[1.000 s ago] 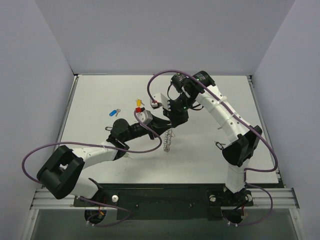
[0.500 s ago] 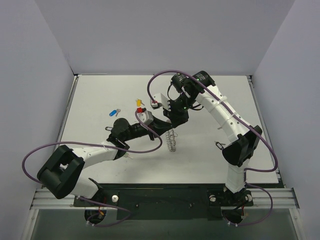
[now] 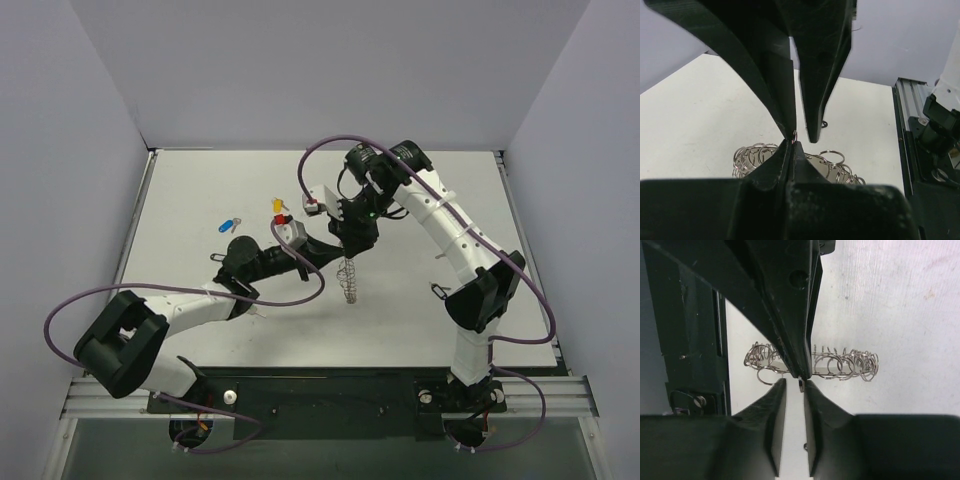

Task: Put the keys on the keyring

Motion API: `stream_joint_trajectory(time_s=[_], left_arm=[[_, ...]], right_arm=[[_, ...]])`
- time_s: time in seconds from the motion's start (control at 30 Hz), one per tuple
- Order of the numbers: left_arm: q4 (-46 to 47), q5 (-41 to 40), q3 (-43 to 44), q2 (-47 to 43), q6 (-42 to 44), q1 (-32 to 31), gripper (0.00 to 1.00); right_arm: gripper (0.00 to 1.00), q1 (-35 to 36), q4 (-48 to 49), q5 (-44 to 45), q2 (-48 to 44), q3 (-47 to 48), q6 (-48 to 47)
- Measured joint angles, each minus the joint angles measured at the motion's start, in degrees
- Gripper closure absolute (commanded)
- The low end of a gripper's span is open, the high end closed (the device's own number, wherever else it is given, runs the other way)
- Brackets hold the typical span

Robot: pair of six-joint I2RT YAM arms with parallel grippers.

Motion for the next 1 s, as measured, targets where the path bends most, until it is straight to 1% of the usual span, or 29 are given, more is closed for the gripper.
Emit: stream_joint_trajectory(time_s=[0.07, 0.1, 0.13, 0.17, 0.23, 0.33, 0.43, 0.5, 0.77, 0.9, 1.0], left_arm=[[0.9, -2.1, -1.1, -0.7, -0.9, 0.0, 1.0], [2.2, -3.1, -2.4, -1.3, -1.7, 0.0, 1.0], [4.0, -4.1, -3.8, -1.9, -2.8, 0.1, 1.0], [6.0, -5.2, -5.3, -2.2, -4.1, 0.2, 1.0], [9.8, -7.3, -8.0, -2.5, -7.1, 0.4, 1.0], [11.8, -10.1, -10.3, -2.3, -12.0, 0.8, 1.0], [12.8, -11.9, -10.6, -1.9, -15.4, 0.9, 1.0], [13.4, -12.2, -10.5, -1.9, -16.9, 0.9, 1.0], [14.2, -12.2, -9.2, -1.9, -19.7, 0.9, 1.0], [14.5, -12.2, -9.2, -2.0, -20.1, 0.9, 1.0], [14.5, -12.2, -9.2, -2.0, -20.4, 0.9, 1.0]], right_arm=[[0.67, -1.1, 0.0, -2.4, -0.1, -0.1, 0.0], [0.61, -1.6, 0.2, -3.5, -0.2, -0.2, -0.2], [0.6, -2.5, 0.5, -5.3, -0.5, -1.0, -0.6], [0.56, -3.4, 0.5, -6.5, -1.1, -1.9, -1.1], [0.51, -5.2, 0.6, -8.9, -2.4, -4.2, -2.7], [0.47, -8.0, 1.3, -12.9, -6.0, -9.5, -6.5], [0.47, -8.8, 3.0, -15.6, -9.2, -13.0, -8.4], [0.47, -8.5, 4.3, -17.1, -9.9, -13.1, -8.5], [0.53, -7.7, 10.2, -20.4, -6.9, -11.7, -5.8], [0.6, -7.3, 12.2, -20.4, -5.3, -11.6, -4.1], [0.68, -7.3, 12.9, -20.4, -5.2, -11.6, -3.2]])
